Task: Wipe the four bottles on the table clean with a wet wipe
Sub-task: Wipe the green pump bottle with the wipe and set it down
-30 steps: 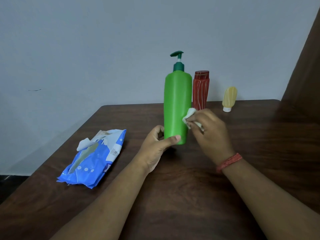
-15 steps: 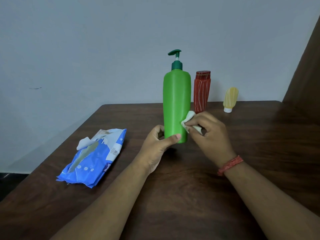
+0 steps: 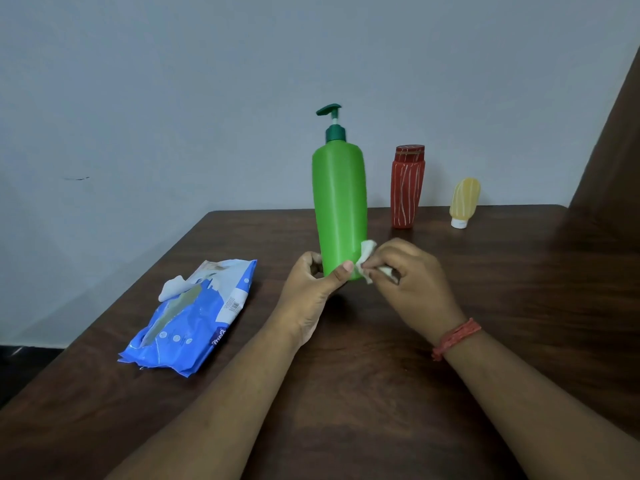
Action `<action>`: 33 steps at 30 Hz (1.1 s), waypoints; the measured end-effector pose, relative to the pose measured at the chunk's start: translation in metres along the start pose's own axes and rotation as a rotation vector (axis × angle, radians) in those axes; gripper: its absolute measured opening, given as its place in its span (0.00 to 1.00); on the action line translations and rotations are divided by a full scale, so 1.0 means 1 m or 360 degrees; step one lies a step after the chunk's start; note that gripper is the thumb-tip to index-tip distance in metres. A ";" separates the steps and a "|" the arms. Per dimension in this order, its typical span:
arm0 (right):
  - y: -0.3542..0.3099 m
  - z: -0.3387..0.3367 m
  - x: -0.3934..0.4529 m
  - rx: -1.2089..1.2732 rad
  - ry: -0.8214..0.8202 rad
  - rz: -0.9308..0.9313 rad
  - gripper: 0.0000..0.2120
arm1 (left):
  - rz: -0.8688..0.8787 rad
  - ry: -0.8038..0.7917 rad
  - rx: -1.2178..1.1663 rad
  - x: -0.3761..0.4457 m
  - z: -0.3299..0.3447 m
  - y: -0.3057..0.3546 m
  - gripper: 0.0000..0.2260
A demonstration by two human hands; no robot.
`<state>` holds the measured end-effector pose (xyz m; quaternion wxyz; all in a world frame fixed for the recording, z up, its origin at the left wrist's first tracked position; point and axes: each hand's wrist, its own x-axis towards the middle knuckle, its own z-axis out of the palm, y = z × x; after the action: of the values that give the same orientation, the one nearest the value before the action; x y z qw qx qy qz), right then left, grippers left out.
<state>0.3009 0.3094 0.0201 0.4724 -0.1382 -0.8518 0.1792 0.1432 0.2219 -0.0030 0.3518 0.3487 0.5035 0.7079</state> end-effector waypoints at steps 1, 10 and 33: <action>0.000 0.000 0.001 -0.0002 0.0094 0.0052 0.04 | -0.0003 0.0000 0.0023 0.000 0.001 0.000 0.32; -0.004 0.003 0.003 -0.0033 0.0139 0.0003 0.05 | 0.0001 -0.0032 0.0171 -0.003 0.000 0.002 0.32; 0.013 0.020 -0.007 0.0126 -0.0151 0.0522 0.04 | 0.0187 -0.0026 0.1699 0.016 -0.028 0.004 0.25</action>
<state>0.2878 0.3144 -0.0006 0.4013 -0.2480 -0.8314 0.2936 0.1102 0.2214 -0.0043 0.0895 0.5122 0.7703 0.3691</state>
